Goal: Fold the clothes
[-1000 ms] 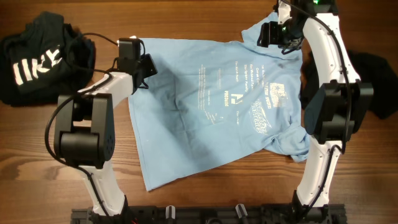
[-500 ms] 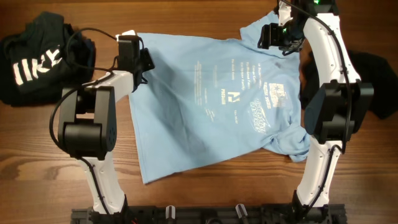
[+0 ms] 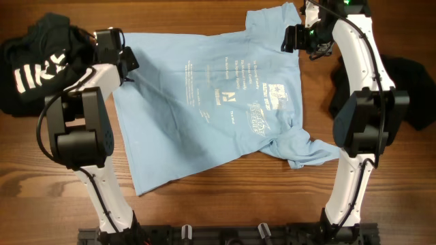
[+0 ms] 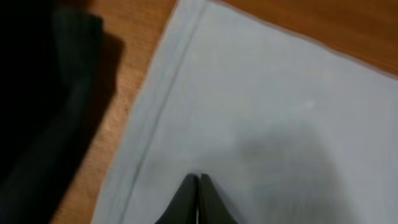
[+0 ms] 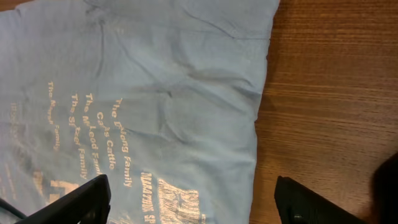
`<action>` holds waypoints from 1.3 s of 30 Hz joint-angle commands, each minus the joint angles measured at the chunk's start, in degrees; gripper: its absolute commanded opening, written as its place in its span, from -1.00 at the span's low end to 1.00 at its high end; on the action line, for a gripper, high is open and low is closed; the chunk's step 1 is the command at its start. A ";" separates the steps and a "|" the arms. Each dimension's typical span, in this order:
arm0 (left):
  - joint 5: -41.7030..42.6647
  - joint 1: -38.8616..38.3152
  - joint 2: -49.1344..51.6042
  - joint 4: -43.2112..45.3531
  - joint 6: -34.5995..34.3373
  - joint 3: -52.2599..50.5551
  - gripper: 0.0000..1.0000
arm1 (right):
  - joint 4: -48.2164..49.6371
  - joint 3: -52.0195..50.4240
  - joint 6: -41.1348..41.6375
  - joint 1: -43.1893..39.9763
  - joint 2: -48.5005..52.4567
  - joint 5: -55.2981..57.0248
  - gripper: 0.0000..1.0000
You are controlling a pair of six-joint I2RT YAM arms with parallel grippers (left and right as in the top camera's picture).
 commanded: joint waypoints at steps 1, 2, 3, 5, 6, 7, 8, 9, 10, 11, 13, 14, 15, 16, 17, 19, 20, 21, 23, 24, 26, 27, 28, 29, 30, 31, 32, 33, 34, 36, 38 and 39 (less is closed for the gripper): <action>1.09 -2.16 1.42 -8.59 1.27 5.62 -0.92 | -0.46 1.01 0.87 -0.09 -2.29 1.03 0.73; 1.70 -2.71 1.20 -11.78 1.27 7.26 -0.92 | -0.70 1.01 0.81 -0.09 -2.78 1.09 0.74; 2.82 -3.23 0.76 -15.41 1.25 9.01 -0.92 | -1.01 1.01 0.79 -0.09 -3.23 1.25 0.74; 6.10 -4.09 -0.20 -23.19 0.74 12.63 -0.92 | -2.51 1.01 0.79 -0.09 -4.74 1.22 0.73; 8.24 -4.46 -0.70 -27.28 0.17 14.45 -0.92 | -3.52 1.01 0.81 -0.09 -5.55 1.25 0.73; 10.49 -4.74 -1.27 -31.63 -1.07 16.17 -0.92 | -4.66 1.01 0.90 -0.09 -6.43 1.20 0.74; 14.19 -4.98 -2.05 -36.96 -2.67 17.97 -0.92 | -6.34 1.01 1.46 -0.09 -7.50 1.18 0.72; 16.65 -5.11 -2.56 -39.71 -3.19 18.73 -0.92 | -7.48 1.01 1.90 -0.09 -8.20 1.18 0.72; 18.69 -5.20 -3.10 -42.07 -3.58 19.17 -0.92 | -9.16 1.01 2.32 -0.09 -9.11 1.18 0.72; 21.99 -5.33 -4.17 -45.40 -3.91 19.32 -0.92 | -10.88 1.01 2.29 -0.09 -10.03 1.18 0.69; 24.92 -5.51 -5.75 -50.51 -3.91 19.32 -0.92 | -14.01 1.01 2.29 -0.09 -11.89 1.20 0.65; 25.20 -5.64 -6.38 -52.61 -3.89 19.32 -0.92 | -15.19 1.01 2.32 -0.09 -12.83 1.18 0.63; 25.18 -5.84 -7.02 -54.49 -3.87 19.32 -0.92 | -16.22 1.01 2.32 -0.09 -13.79 1.18 0.59; 25.20 -5.99 -7.69 -56.13 -3.87 19.32 -0.92 | -17.05 1.01 2.32 -0.09 -14.80 1.18 0.57; 25.18 -6.16 -8.41 -57.51 -3.78 19.32 -0.92 | -17.97 1.01 2.43 -0.09 -16.20 1.11 0.55; 25.05 -6.69 -10.23 -59.69 -3.63 19.32 -0.92 | -19.52 0.98 3.32 -0.09 -18.95 1.01 0.53; 24.39 -6.97 -11.21 -60.37 -3.63 19.32 -0.92 | -20.57 0.98 3.82 -0.09 -20.92 1.05 0.52; 23.23 -7.37 -12.26 -60.98 -3.67 19.32 -0.92 | -21.53 0.98 3.89 -0.07 -22.62 1.03 0.50; 21.09 -8.31 -14.49 -62.18 -3.91 19.32 -0.92 | -23.32 0.85 4.59 -0.02 -25.53 1.25 0.50; 20.37 -8.83 -15.67 -62.66 -3.96 19.32 -0.92 | -24.35 0.59 5.31 0.02 -27.17 1.64 0.50; 18.84 -9.79 -18.21 -63.39 -4.81 19.30 -0.92 | -26.12 -0.17 6.27 0.55 -30.45 2.38 0.50; 17.99 -10.10 -19.10 -63.60 -5.44 19.30 -0.91 | -26.12 -0.94 6.88 0.90 -31.65 2.34 0.50; 17.38 -10.43 -20.35 -63.84 -5.49 19.23 -0.92 | -26.10 -2.34 8.02 1.38 -33.42 2.36 0.49; 16.46 -10.67 -21.70 -64.28 -6.49 19.17 -0.92 | -26.10 -4.37 10.01 2.12 -35.50 2.60 0.48; 16.00 -10.88 -22.77 -64.70 -6.95 19.06 -0.91 | -26.10 -6.27 11.85 2.62 -37.16 2.51 0.44; 16.02 -10.97 -23.71 -65.07 -6.99 18.88 -0.92 | -26.10 -8.33 14.14 3.15 -38.77 2.47 0.42; 15.96 -10.97 -24.55 -65.48 -7.45 18.67 -0.92 | -26.10 -10.56 15.52 3.74 -40.39 2.47 0.40; 15.65 -10.97 -25.27 -65.66 -8.13 18.25 -0.92 | -26.10 -12.92 16.57 4.28 -42.01 2.54 0.36; 15.67 -10.97 -26.69 -65.64 -8.44 16.79 -0.92 | -26.08 -18.51 19.63 5.11 -45.68 2.56 0.33; 15.65 -10.97 -27.91 -65.40 -9.38 14.75 -0.91 | -25.99 -25.00 21.75 6.14 -49.92 2.60 0.33; 15.61 -11.15 -29.03 -64.22 -9.40 12.28 -0.91 | -25.59 -31.61 24.92 7.48 -54.14 3.37 0.33; 15.45 -11.23 -29.64 -62.90 -9.55 10.40 -0.89 | -24.81 -36.50 27.91 8.46 -57.16 4.61 0.33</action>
